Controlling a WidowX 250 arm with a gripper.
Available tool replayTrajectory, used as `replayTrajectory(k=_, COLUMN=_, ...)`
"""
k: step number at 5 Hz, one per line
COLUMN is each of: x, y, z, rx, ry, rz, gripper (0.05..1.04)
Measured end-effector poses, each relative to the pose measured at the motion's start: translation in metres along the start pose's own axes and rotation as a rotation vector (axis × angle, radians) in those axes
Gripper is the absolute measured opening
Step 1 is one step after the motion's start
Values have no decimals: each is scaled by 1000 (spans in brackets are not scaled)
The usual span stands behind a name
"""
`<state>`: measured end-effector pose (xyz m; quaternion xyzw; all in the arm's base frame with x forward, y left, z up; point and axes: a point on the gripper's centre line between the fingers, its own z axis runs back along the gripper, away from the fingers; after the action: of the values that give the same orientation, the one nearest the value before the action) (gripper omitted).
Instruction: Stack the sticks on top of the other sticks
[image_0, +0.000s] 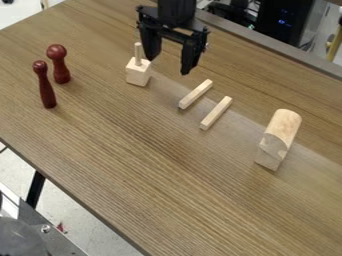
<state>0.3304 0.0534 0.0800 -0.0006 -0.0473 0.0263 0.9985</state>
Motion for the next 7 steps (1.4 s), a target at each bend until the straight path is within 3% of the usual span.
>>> replayTrajectory(k=2, x=5, y=-9, z=-11, rx=-11, ry=-69, rz=-42, gripper=1000)
replayTrajectory(k=7, x=3, y=-20, z=-50, rx=12, ry=-46, rz=-107, gripper=1000)
